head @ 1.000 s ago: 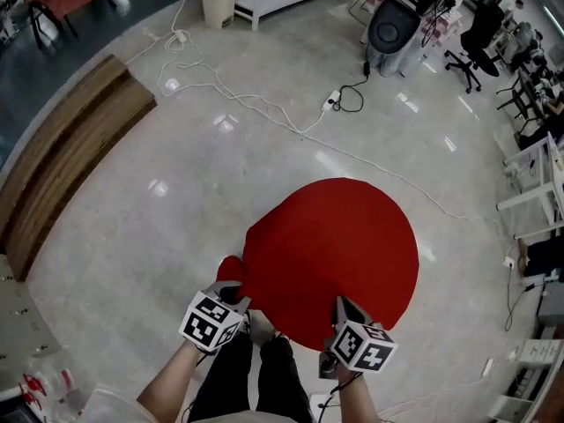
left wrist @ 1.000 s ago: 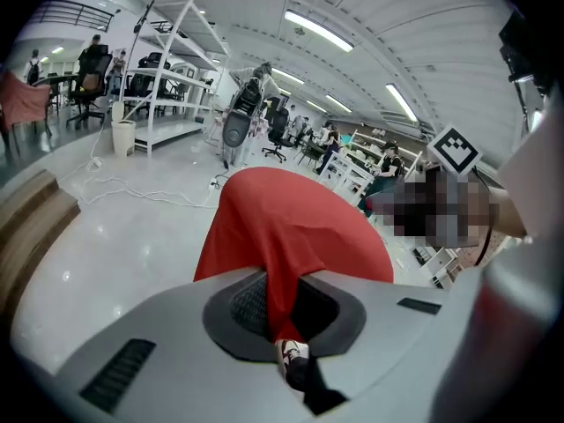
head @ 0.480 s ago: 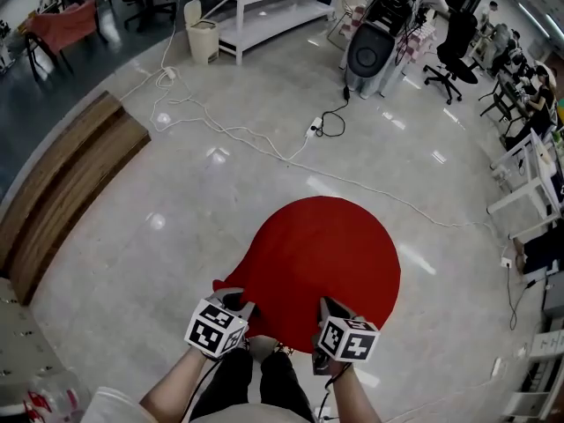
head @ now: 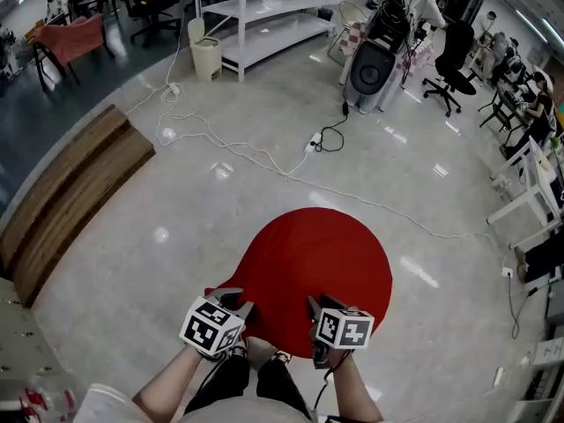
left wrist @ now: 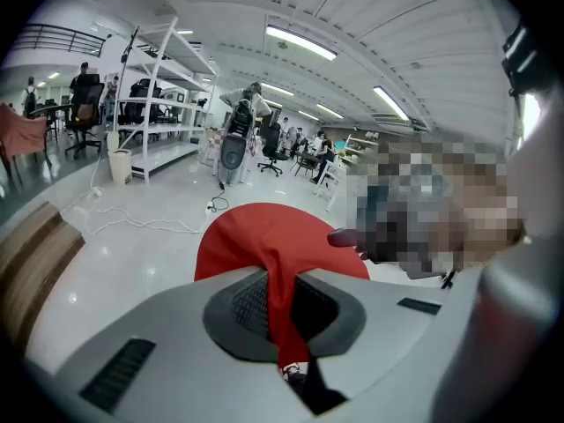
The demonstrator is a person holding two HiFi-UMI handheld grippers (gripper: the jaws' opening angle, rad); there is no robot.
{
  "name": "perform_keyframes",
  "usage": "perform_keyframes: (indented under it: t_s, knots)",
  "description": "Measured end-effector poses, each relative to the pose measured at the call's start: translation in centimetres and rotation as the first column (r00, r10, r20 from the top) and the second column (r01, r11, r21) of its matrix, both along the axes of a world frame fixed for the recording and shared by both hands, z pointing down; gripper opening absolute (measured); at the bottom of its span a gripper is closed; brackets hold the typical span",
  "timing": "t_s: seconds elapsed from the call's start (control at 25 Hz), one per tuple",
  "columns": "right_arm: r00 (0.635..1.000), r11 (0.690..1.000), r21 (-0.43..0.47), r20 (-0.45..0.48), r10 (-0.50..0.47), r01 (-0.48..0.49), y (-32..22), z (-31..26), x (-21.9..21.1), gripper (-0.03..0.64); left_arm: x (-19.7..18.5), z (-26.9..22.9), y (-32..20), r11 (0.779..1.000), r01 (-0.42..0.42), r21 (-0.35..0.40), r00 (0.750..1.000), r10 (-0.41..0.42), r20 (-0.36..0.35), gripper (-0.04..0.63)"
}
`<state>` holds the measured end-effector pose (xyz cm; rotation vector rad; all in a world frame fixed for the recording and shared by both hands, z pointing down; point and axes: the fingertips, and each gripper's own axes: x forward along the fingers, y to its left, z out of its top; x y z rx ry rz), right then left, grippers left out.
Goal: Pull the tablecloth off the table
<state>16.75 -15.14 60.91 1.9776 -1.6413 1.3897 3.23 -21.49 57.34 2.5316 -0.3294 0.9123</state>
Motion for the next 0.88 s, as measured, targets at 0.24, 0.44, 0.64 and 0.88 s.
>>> perform_keyframes:
  t_s: [0.24, 0.44, 0.64, 0.88]
  knots:
    - [0.983, 0.984, 0.011, 0.035, -0.180, 0.180, -1.6, 0.6, -1.2, 0.244, 1.3, -1.6, -0.4, 1.000, 0.015, 0.018, 0.999, -0.014, -0.035, 0.018]
    - [0.925, 0.925, 0.035, 0.034, -0.380, 0.379, -3.6, 1.2, -2.3, 0.296, 2.3, -3.0, -0.8, 0.999, 0.023, 0.038, 0.999, -0.022, -0.046, 0.018]
    - [0.804, 0.803, 0.034, -0.021, -0.594, 0.595, -5.1, 2.1, -3.0, 0.314, 2.3, -3.5, -1.0, 0.998, 0.040, 0.046, 0.999, -0.038, -0.039, 0.018]
    - [0.560, 0.572, -0.036, -0.164, -0.813, 0.820, -7.4, 3.9, -3.1, 0.325, 2.0, -3.6, -1.6, 0.996, 0.036, 0.076, 0.999, -0.036, 0.006, 0.018]
